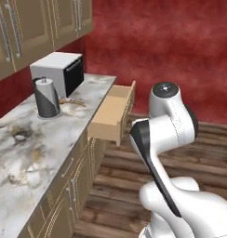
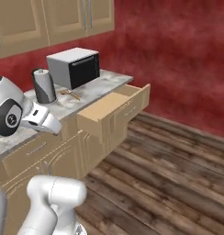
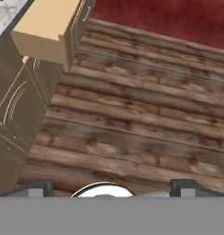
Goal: Organize the utensils by type. Pick up the wooden spoons from the counter and place them in the open cabinet. Then pick up the metallic utensils from the counter and place them in the open drawer.
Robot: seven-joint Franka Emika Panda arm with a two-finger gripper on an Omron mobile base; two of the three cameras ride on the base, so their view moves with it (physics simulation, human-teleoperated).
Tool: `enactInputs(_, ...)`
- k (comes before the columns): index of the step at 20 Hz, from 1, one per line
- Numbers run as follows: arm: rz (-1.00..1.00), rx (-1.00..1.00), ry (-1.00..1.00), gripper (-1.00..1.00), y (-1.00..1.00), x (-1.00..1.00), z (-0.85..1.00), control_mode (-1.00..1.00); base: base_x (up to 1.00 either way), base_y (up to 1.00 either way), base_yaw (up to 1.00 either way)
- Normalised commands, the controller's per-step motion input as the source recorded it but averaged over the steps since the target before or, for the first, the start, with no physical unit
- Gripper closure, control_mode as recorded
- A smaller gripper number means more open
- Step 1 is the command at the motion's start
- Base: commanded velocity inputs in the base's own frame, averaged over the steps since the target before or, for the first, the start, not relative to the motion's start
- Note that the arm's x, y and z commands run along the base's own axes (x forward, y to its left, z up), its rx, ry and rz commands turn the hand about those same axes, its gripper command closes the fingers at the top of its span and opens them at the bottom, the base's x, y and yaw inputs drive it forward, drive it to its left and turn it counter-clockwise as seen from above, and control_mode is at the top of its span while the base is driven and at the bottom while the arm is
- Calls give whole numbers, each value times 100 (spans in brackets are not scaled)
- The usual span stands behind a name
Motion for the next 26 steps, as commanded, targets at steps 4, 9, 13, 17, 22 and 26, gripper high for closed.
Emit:
enactInputs(4, 0, 0, 0, -100, 0, 0, 0, 100, 100, 17, 32)
enactInputs(9, 0, 0, 0, -100, 0, 0, 0, 100, 96, 5, 35)
enactInputs(13, 0, 0, 0, -100, 0, 0, 0, 100, 96, 0, 5)
enactInputs(17, 0, 0, 0, -100, 0, 0, 0, 100, 79, 0, 0)
enactInputs(22, 0, 0, 0, -100, 0, 0, 0, 100, 37, 0, 0)
enactInputs(26, 0, 0, 0, -100, 0, 0, 0, 100, 2, 0, 0)
